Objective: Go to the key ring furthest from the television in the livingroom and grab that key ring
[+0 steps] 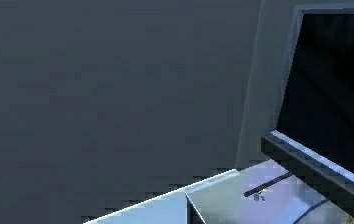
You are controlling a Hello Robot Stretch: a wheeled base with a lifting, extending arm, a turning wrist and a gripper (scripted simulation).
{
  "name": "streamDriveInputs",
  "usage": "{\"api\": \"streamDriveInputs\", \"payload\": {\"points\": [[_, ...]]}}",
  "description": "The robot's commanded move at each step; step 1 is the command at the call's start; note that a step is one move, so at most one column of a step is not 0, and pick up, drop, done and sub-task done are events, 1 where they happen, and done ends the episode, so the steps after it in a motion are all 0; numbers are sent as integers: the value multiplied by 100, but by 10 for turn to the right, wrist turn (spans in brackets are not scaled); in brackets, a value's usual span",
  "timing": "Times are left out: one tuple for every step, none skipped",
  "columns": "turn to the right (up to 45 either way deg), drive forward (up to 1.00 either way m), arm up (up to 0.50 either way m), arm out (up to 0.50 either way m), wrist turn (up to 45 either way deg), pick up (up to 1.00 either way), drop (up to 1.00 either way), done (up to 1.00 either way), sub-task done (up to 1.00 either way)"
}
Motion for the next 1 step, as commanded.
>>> {"api": "streamDriveInputs", "payload": {"points": [[0,0,0,0,450,0,0,0,0]]}}
